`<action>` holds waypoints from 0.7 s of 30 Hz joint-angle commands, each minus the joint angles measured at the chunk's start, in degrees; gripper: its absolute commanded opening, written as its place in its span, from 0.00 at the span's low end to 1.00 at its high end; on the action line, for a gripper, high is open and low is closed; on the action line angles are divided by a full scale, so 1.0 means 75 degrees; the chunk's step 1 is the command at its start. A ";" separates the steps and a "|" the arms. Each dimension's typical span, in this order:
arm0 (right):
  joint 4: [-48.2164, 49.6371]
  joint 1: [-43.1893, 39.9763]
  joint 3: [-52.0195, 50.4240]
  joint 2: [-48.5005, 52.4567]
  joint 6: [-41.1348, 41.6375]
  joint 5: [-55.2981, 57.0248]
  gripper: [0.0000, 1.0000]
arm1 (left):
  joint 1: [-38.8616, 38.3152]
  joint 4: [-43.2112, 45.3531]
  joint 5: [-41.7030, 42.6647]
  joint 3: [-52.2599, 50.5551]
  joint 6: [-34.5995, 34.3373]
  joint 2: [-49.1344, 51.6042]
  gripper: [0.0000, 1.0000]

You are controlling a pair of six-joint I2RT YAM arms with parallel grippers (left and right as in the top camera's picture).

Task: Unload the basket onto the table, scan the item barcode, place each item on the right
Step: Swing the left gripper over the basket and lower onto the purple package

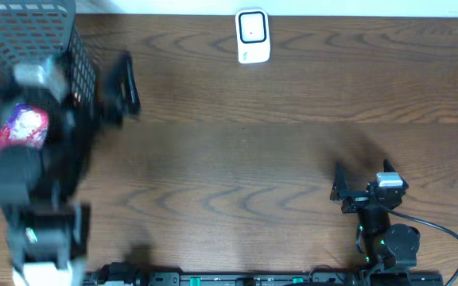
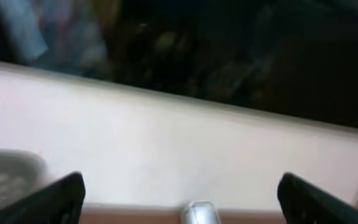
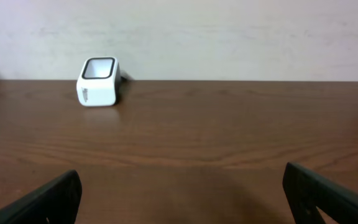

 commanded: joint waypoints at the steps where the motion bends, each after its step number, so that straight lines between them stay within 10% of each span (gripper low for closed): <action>1: -0.0015 -0.0047 -0.0026 -0.0041 0.0102 -0.0012 0.99 | 0.0411 -0.1588 -0.1614 0.2672 0.1539 0.1725 0.98; 10: -0.0015 -0.0047 -0.0026 -0.0041 0.0102 -0.0012 0.99 | 0.2938 -0.7047 -0.2221 0.8900 0.1635 0.5610 0.99; 21: -0.0015 -0.0047 -0.0026 -0.0041 0.0102 -0.0012 0.99 | 0.3966 -0.9250 -0.1547 0.9168 0.1626 0.7053 0.98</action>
